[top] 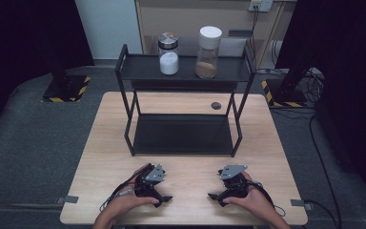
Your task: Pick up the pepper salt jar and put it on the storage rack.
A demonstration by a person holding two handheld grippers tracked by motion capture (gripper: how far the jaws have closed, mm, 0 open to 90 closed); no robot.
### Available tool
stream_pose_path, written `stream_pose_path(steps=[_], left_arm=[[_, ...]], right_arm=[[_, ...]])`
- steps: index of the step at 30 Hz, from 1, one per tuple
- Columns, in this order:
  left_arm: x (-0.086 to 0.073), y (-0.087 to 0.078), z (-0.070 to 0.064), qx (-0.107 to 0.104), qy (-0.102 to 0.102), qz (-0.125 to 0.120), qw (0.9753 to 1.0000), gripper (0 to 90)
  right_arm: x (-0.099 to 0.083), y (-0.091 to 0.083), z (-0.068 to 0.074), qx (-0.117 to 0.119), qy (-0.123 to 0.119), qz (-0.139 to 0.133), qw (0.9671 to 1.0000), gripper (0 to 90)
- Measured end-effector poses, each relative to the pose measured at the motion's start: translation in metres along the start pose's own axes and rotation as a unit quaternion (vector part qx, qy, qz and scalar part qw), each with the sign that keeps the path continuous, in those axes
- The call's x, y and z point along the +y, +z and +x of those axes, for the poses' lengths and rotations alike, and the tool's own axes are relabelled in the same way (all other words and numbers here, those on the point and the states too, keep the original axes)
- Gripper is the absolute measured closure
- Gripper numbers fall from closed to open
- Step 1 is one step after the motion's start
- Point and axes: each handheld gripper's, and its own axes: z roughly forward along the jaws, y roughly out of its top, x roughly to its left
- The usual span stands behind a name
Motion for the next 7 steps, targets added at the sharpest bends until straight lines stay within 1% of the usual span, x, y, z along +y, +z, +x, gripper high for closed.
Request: stream_pose_path(steps=[7], left_arm=[[0.0001,0.0000,0.0000,0.000,0.000,0.000,1.0000,0.0]], right_arm=[[0.0003,0.0002,0.0011,-0.002,0.002,0.000,1.0000,1.3]])
